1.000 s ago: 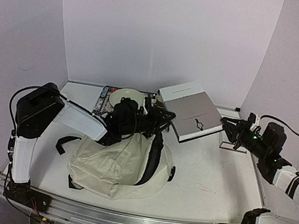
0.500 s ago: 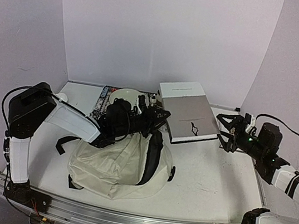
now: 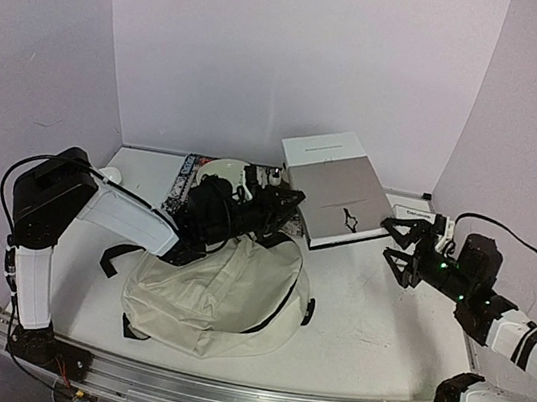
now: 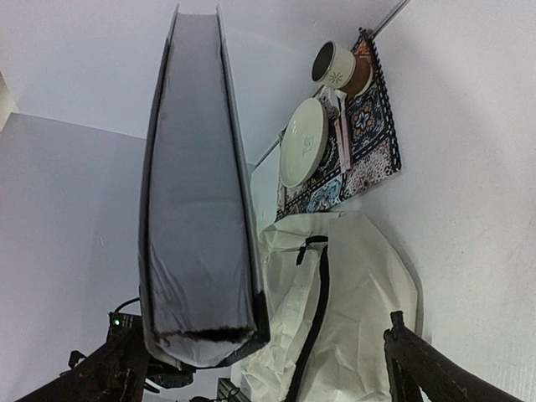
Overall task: Pack the student bag
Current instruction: Adjust the book.
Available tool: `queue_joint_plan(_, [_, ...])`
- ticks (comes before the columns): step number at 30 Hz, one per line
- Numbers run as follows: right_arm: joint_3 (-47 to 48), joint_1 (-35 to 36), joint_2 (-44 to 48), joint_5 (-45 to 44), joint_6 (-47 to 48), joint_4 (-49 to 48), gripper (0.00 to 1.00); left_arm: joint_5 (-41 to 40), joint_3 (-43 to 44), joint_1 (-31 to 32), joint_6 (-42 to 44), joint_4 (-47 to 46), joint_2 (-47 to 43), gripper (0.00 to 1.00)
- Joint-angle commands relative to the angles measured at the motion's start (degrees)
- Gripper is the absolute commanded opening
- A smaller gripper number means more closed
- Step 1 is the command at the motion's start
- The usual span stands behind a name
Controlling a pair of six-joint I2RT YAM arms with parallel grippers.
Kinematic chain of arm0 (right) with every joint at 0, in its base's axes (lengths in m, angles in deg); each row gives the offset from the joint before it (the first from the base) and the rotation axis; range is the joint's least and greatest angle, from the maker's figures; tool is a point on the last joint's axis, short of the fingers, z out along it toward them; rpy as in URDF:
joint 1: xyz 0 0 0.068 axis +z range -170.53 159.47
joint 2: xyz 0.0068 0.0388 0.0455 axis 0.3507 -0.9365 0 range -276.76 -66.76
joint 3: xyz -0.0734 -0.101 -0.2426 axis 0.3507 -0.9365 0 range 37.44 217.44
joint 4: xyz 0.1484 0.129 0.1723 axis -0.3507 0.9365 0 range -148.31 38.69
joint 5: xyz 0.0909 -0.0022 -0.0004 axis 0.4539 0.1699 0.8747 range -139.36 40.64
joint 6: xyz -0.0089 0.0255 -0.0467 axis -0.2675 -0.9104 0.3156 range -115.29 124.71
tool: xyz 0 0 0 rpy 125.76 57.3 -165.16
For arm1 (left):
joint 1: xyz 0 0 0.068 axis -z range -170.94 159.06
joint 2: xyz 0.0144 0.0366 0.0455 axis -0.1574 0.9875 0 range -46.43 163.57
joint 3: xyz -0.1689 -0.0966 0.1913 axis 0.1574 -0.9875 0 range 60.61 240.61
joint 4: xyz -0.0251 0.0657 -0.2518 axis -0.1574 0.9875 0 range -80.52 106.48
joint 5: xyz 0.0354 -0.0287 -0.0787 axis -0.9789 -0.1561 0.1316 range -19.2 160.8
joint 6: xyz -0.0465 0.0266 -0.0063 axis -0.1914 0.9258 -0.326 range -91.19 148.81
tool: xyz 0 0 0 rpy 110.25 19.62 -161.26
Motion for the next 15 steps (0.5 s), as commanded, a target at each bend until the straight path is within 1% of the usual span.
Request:
queue_joint_plan(1, [-0.5, 4.2, -2.5, -1.8, 0.4, -12.7, 0.98, -1.2, 1.7, 0.3, -2.1, -5.8, -2.2, 0.13])
queue_joint_plan(11, [2.2, 11.8, -13.3, -6.4, 1.4, -26.4, 0.98, -2.9, 2.2, 1.3, -2.1, -6.1, -2.4, 0.13])
queue_joint_plan(15, [4.8, 14.0, -17.1, -7.1, 2.6, -28.4, 0.98, -3.1, 2.9, 1.7, -1.7, -6.2, -2.0, 0.13])
